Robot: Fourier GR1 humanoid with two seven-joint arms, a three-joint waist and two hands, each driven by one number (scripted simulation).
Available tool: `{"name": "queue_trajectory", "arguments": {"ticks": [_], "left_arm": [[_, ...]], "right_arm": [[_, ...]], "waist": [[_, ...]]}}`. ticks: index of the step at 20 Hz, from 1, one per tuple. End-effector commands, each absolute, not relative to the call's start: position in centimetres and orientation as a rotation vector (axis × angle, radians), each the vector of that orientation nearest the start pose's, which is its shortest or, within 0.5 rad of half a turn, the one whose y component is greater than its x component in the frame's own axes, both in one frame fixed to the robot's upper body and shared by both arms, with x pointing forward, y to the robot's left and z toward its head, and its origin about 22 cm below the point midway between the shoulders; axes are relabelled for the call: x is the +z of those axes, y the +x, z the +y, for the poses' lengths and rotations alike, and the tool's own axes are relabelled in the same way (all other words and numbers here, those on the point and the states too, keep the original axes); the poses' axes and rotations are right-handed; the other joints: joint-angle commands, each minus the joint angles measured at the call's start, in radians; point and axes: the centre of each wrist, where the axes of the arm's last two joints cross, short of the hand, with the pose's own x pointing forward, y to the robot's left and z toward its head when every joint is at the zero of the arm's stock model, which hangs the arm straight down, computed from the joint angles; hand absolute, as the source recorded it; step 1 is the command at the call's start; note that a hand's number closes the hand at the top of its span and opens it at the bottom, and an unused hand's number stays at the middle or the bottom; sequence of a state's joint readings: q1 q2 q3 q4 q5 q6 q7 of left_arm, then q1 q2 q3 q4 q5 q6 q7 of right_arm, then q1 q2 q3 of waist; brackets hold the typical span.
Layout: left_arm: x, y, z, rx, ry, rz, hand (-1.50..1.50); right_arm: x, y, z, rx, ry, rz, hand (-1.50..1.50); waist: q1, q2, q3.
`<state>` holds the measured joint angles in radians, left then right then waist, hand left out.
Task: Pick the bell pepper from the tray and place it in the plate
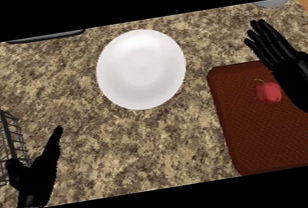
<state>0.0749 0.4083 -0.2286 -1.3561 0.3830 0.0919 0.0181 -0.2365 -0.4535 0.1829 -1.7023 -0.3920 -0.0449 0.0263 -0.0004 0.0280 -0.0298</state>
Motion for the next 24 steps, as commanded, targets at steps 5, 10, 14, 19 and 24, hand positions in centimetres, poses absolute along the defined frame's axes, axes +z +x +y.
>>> {"name": "queue_trajectory", "arguments": {"ticks": [5,10,14,19,24], "left_arm": [[4.2,18.9,31.7,-0.246,0.101,-1.470,0.00],[3.8,17.1,34.5,-0.296,0.209,-1.364,0.00],[4.1,17.5,34.8,-0.273,0.227,-1.408,0.00],[3.9,16.9,35.4,-0.239,0.244,-1.414,0.00],[4.2,16.5,36.3,-0.224,0.275,-1.416,0.00]], "right_arm": [[9.9,29.2,-22.4,0.607,0.114,-1.767,1.50],[9.1,29.6,-27.5,0.899,-0.433,-1.578,1.50],[6.9,29.3,-25.1,0.682,-0.365,-1.698,-1.50],[7.0,29.4,-23.6,0.624,-0.390,-1.848,-1.50],[7.2,29.7,-23.2,0.706,-0.494,-1.907,-1.50]], "waist": [[0.046,-0.046,0.030],[-0.022,-0.068,0.010],[-0.061,-0.059,0.030],[-0.083,-0.073,0.030],[-0.110,-0.077,0.023]]}}
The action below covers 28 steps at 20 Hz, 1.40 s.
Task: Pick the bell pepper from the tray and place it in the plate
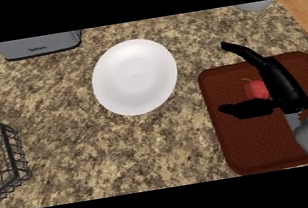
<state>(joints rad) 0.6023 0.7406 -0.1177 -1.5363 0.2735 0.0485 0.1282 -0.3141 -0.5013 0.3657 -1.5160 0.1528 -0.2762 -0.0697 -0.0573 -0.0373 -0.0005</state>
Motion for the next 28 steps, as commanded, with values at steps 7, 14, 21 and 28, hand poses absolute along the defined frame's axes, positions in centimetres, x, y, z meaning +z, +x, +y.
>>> {"name": "queue_trajectory", "arguments": {"ticks": [7,14,21,28], "left_arm": [[3.8,15.2,37.1,-0.198,0.296,-1.394,0.00],[4.0,14.3,37.8,-0.203,0.320,-1.394,0.00],[4.4,14.4,37.9,-0.206,0.315,-1.441,0.00],[4.1,14.7,38.0,-0.185,0.308,-1.463,0.00]], "right_arm": [[6.1,30.1,-26.2,0.912,-0.737,-1.641,-1.50],[4.0,29.6,-28.3,1.125,-0.862,-1.246,-1.50],[3.7,30.2,-28.0,1.215,-0.929,-1.007,-1.50],[4.1,31.3,-27.3,1.226,-1.033,-0.880,-1.50]], "waist": [[-0.084,-0.014,-0.022],[-0.086,-0.003,-0.024],[-0.072,-0.001,-0.018],[-0.079,0.003,-0.015]]}}
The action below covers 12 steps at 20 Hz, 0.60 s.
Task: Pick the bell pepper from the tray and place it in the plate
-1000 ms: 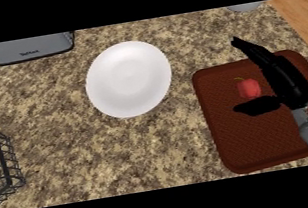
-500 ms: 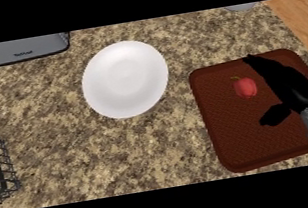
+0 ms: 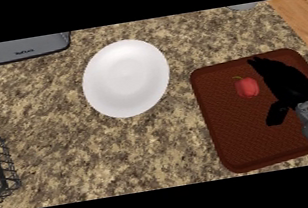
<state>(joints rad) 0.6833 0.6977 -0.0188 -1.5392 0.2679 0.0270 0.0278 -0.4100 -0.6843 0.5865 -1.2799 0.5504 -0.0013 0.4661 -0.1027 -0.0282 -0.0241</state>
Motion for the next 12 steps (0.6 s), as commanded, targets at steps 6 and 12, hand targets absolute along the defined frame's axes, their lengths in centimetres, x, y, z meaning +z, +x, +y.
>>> {"name": "queue_trajectory", "arguments": {"ticks": [6,12], "left_arm": [[4.1,14.9,37.8,-0.192,0.300,-1.478,0.00],[3.9,15.0,37.9,-0.184,0.292,-1.492,0.00]], "right_arm": [[3.9,32.0,-26.6,1.224,-1.090,-0.749,-1.50],[3.6,32.4,-25.6,1.223,-1.088,-0.685,-1.50]], "waist": [[-0.036,0.001,0.013],[-0.038,0.003,0.017]]}}
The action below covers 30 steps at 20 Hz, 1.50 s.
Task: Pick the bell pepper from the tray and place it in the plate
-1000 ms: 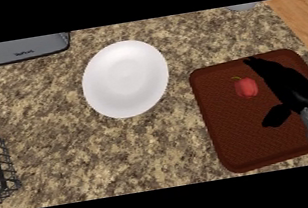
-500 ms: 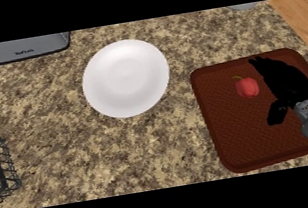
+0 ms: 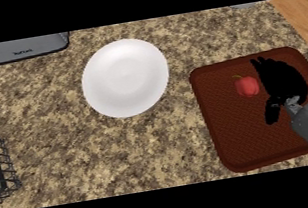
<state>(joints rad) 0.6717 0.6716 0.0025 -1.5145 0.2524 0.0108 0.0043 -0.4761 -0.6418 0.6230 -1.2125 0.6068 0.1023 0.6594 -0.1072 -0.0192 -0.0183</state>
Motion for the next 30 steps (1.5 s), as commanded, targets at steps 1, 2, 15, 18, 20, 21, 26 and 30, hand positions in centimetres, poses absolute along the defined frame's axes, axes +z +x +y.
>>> {"name": "queue_trajectory", "arguments": {"ticks": [1,2,15,18,20,21,26,30], "left_arm": [[3.7,15.1,37.6,-0.180,0.286,-1.497,0.00],[3.7,15.0,37.9,-0.186,0.296,-1.496,0.00],[3.3,15.4,38.0,-0.173,0.275,-1.513,0.00],[3.1,15.1,38.0,-0.162,0.275,-1.525,0.00],[3.3,15.3,38.1,-0.169,0.277,-1.532,0.00],[3.3,15.3,38.0,-0.165,0.283,-1.530,0.00],[2.5,13.9,39.2,-0.114,0.315,-1.488,0.00],[1.5,11.0,40.5,-0.061,0.372,-1.405,0.00]], "right_arm": [[3.4,32.5,-25.1,1.223,-1.088,-0.686,-1.50],[2.8,32.2,-25.2,1.233,-1.081,-0.657,-1.50],[1.6,32.8,-24.1,1.258,-1.113,-0.537,-1.50],[3.7,33.9,-22.3,1.239,-1.155,-0.714,1.50],[4.3,34.3,-22.1,1.238,-1.197,-0.747,1.50],[4.0,34.0,-22.1,1.261,-1.216,-0.752,1.50],[2.7,33.5,-21.7,1.073,-1.233,-0.688,1.50],[-0.3,31.5,-22.5,0.883,-1.194,-0.529,1.50]], "waist": [[-0.030,-0.003,0.012],[-0.033,-0.006,0.012],[-0.042,0.004,0.014],[-0.022,-0.006,0.017],[-0.026,-0.003,0.018],[-0.034,-0.003,0.019],[-0.097,-0.028,0.018],[-0.180,-0.054,0.021]]}}
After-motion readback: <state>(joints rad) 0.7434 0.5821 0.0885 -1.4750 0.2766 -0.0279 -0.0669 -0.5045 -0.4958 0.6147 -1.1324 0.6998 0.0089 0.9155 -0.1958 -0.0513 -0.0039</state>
